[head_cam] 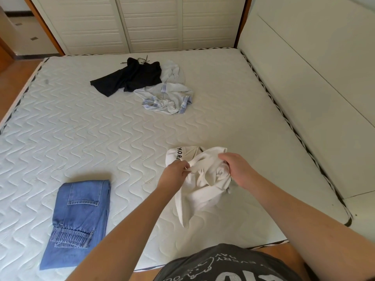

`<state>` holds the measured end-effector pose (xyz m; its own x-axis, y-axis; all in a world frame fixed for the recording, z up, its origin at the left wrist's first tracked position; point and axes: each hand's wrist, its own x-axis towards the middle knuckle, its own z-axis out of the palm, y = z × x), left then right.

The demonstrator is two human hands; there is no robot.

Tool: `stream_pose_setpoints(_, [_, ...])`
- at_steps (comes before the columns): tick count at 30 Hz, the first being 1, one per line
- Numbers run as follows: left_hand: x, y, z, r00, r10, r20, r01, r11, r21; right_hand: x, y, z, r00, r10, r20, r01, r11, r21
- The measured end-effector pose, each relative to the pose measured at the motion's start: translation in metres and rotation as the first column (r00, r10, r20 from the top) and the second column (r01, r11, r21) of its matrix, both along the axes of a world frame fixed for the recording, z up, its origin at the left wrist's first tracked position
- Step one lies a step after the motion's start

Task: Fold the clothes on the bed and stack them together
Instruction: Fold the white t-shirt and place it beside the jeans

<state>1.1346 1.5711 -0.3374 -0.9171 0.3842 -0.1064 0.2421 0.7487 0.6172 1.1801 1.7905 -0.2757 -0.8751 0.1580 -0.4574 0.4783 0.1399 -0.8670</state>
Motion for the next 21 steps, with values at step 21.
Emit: stream_pose_setpoints(21, [-0.003,0.045,0.053,0.927,0.028,0.374,-0.13,0.96,0.25,-0.016,-0.002,0.02,0.972,0.169,-0.164,-0.186,0.978,-0.094])
